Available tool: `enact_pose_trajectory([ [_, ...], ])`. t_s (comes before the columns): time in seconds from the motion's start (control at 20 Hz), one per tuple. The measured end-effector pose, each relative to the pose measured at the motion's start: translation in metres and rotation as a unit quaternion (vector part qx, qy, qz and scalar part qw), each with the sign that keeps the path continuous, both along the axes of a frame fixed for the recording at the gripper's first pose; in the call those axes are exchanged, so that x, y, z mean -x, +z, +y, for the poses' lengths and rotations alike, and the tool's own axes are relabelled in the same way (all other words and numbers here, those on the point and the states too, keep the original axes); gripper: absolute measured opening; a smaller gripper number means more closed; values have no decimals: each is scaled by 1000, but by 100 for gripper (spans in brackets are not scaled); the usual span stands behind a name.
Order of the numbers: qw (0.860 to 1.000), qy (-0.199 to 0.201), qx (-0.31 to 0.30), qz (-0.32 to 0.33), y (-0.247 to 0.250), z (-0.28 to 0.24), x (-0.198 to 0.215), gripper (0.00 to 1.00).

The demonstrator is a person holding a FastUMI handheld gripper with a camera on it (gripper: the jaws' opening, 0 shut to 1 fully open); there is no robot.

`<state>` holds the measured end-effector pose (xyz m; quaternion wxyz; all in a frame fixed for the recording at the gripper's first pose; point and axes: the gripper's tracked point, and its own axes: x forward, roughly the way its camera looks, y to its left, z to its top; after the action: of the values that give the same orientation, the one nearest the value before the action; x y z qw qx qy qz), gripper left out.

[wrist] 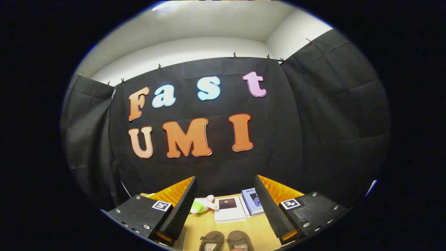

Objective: Open the storage box then place both shoes into the box .Put the left shoe in first, then the right shoe, with the right side of both shoes facing outward in a uniform manner.

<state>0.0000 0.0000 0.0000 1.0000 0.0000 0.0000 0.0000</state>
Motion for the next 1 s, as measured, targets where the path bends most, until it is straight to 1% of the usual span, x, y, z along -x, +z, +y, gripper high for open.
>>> enact_pose_trajectory([
  [0.2, 999, 10, -26, 17, -8, 2, 5, 98],
  [0.45, 1000, -1, -10, 21, -7, -5, 6, 98],
  [0.6, 1000, 0, -14, 17, -4, -6, 6, 98],
  [1.0, 999, 2, -23, 30, -15, -5, -3, 98],
])
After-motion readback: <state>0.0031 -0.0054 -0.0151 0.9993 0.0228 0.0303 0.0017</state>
